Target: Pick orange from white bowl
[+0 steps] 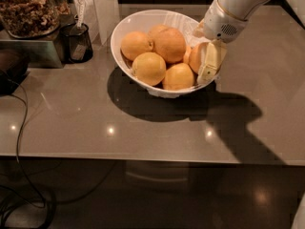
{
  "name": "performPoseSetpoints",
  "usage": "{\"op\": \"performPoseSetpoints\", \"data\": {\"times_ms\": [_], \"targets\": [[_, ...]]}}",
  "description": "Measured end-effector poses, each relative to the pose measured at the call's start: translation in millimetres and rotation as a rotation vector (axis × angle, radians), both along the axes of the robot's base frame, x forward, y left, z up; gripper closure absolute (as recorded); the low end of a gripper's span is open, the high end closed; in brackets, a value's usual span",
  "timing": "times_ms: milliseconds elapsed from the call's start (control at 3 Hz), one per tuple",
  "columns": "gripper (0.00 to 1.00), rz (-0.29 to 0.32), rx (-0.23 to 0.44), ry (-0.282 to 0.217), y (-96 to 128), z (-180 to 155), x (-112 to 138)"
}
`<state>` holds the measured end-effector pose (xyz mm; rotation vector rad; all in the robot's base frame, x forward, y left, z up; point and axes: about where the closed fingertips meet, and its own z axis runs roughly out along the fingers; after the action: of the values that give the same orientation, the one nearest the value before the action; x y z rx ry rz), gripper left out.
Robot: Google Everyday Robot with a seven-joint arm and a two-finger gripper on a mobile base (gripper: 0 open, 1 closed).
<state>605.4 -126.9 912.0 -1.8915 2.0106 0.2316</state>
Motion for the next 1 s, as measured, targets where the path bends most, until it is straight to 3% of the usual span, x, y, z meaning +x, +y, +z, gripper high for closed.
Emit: {"op": "performPoseSetpoints", "data": {"times_ms": [333, 1000], "targets": [[0.0, 0.0, 0.0, 0.0, 0.0, 0.0, 0.0], [0.42, 0.0, 0.0, 0.0, 0.0, 0.0, 0.0]]}}
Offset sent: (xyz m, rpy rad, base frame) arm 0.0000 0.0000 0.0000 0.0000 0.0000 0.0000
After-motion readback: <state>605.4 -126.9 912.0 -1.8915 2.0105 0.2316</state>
